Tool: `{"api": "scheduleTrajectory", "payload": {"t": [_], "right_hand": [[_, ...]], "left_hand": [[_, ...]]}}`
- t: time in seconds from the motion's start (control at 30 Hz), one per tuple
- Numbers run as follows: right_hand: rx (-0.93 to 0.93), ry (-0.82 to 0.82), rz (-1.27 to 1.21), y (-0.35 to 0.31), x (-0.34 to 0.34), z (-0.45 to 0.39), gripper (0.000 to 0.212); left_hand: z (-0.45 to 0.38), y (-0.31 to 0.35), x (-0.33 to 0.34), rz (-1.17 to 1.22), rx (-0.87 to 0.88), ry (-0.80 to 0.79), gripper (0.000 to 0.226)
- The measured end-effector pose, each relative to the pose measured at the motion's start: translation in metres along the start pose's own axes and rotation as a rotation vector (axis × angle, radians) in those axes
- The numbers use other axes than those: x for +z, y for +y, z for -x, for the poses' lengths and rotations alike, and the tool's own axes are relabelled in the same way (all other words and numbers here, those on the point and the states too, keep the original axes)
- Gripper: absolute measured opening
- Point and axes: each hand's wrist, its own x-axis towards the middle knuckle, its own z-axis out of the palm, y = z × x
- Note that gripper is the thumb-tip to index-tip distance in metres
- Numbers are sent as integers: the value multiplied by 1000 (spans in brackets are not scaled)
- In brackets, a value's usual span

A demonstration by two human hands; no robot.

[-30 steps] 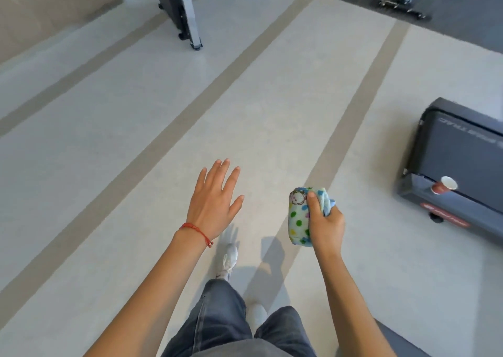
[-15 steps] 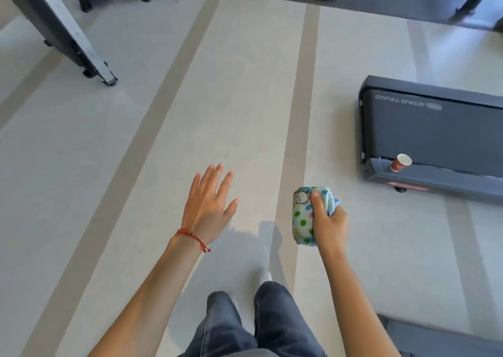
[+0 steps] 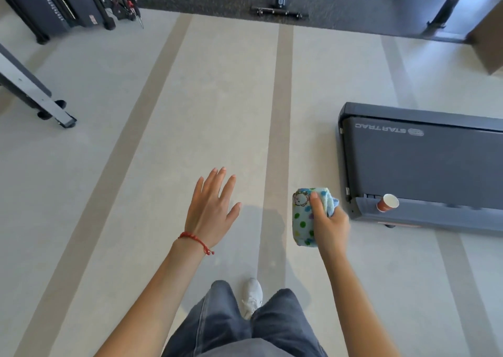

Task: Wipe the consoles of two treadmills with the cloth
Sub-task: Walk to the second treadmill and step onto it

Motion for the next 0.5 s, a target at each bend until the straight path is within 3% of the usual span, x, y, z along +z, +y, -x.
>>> {"api": "scheduleTrajectory", "payload": {"t": [0.5], "right_hand": [[19,144,-15,-113,86,-210,27]], "left_hand": [[-285,-50,31,37,164,-2,55]]}}
